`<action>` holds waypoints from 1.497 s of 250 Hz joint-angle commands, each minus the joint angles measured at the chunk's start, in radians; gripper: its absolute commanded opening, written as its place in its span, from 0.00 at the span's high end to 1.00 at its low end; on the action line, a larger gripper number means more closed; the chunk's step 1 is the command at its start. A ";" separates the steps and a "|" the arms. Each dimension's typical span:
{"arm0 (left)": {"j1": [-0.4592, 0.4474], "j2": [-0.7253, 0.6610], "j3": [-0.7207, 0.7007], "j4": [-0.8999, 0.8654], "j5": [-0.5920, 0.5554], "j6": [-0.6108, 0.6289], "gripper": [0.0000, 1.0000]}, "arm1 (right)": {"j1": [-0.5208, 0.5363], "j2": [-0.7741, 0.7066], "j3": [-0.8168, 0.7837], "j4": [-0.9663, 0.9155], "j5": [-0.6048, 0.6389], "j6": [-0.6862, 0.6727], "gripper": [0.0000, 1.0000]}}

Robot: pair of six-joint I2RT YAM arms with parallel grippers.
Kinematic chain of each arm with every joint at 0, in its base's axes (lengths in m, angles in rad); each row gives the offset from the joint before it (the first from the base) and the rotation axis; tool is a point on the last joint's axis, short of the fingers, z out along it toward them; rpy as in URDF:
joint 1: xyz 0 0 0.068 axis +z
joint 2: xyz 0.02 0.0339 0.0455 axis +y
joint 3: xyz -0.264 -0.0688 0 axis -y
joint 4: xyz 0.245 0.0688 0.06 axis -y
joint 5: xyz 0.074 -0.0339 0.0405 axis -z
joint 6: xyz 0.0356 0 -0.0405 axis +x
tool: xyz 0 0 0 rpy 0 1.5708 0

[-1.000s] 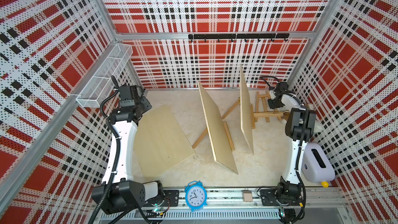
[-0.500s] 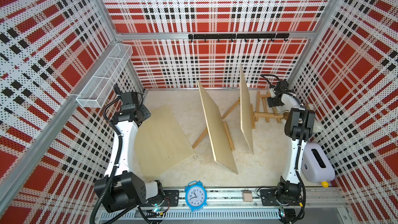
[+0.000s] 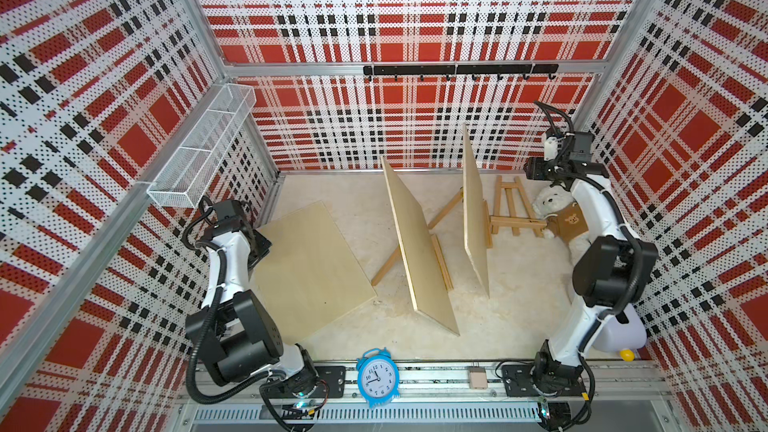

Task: Disassemble the easel
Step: Adjust the drawing board at the center of the board.

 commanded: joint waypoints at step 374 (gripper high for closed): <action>0.005 0.704 0.387 0.074 -0.006 0.138 0.62 | 0.086 -0.207 0.061 -0.240 0.093 0.029 0.34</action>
